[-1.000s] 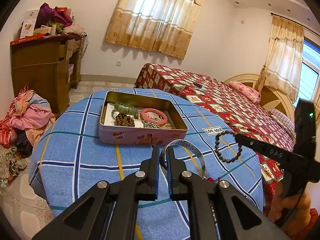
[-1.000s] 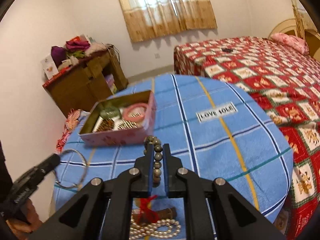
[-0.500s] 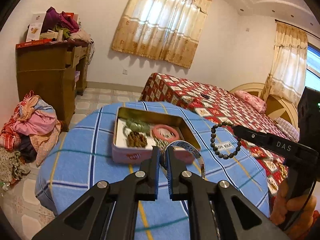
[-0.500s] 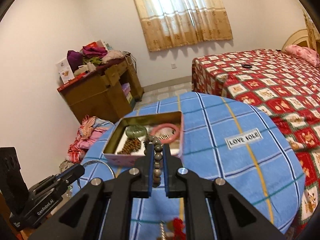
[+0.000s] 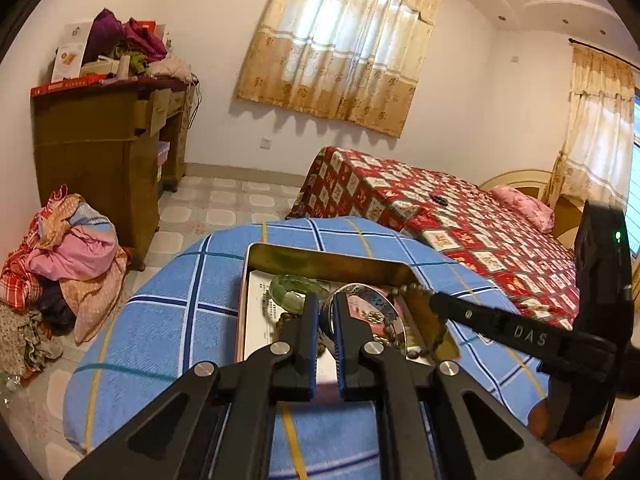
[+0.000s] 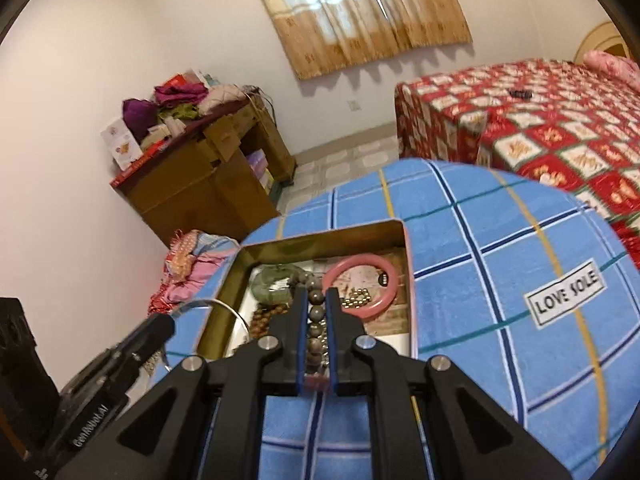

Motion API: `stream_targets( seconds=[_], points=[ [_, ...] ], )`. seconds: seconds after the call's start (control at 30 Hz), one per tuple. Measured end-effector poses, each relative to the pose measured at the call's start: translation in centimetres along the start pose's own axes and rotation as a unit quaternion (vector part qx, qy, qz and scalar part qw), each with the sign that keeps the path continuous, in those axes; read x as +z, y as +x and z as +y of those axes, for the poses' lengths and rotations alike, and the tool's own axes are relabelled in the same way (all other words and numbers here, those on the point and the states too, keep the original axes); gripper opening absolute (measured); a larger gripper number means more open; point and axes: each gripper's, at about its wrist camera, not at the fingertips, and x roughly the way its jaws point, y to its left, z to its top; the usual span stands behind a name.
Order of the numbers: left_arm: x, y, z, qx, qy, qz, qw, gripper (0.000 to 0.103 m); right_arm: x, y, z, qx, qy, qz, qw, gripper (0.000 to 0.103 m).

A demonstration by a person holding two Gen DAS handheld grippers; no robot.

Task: Organize jewelry
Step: 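Lower the silver bangle and grey bead bracelet into the pink tin and open both tools, then lift both open tools out of the tin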

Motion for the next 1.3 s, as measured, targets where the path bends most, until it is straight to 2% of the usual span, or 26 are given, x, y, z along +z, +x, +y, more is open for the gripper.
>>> stream_targets(
  seconds=[0.2,0.4,0.6,0.7,0.77,0.8,0.83,0.87,0.93,0.97,1.17,1.3],
  points=[
    [-0.4,2.7,0.1,0.016,0.014,0.028,0.9994,0.006,-0.6,2.1,-1.3,-0.019,0.011,0.026,0.999,0.011],
    [-0.7,4.5,0.0,0.048,0.034,0.048,0.9971,0.006,-1.0,2.2,-1.3,-0.041,-0.007,0.026,0.999,0.011],
    [-0.6,5.0,-0.2,0.069,0.050,0.050,0.9951,0.008,-0.8,2.8,-1.7,-0.067,-0.012,0.029,0.997,0.013],
    [-0.3,4.4,0.1,0.068,0.040,0.042,0.9960,0.009,-0.6,2.6,-2.1,-0.061,0.001,0.030,0.998,0.020],
    [0.0,3.9,0.3,0.068,0.032,0.038,0.9965,0.024,-0.4,1.6,-2.0,-0.066,0.002,0.020,0.998,0.025],
    [0.2,3.1,0.6,0.068,0.026,0.032,0.9969,0.044,-0.4,1.1,-1.8,-0.071,-0.002,0.011,0.997,0.028],
    [0.2,2.4,0.7,0.072,0.021,0.023,0.9969,0.060,-0.3,0.6,-1.6,-0.074,-0.005,0.004,0.997,0.032],
    [0.2,1.8,0.6,0.077,0.018,0.015,0.9968,0.062,-0.3,-0.2,-1.5,-0.076,-0.006,-0.005,0.997,0.035],
    [0.1,-0.1,0.4,0.082,0.019,0.001,0.9964,0.063,-0.3,-2.2,-1.3,-0.081,-0.006,-0.028,0.996,0.052],
    [0.1,-0.5,0.3,0.082,0.021,0.001,0.9964,0.063,-0.4,-3.4,-1.3,-0.086,-0.006,-0.041,0.995,0.054],
    [-2.2,-3.9,-0.6,0.078,0.025,0.006,0.9966,0.063,-2.5,-8.4,-2.1,-0.114,-0.011,-0.071,0.991,0.055],
    [-4.0,-4.8,-1.5,0.073,0.027,0.027,0.9966,0.063,-4.1,-9.4,-3.7,-0.126,0.009,-0.057,0.990,0.055]
  ],
)
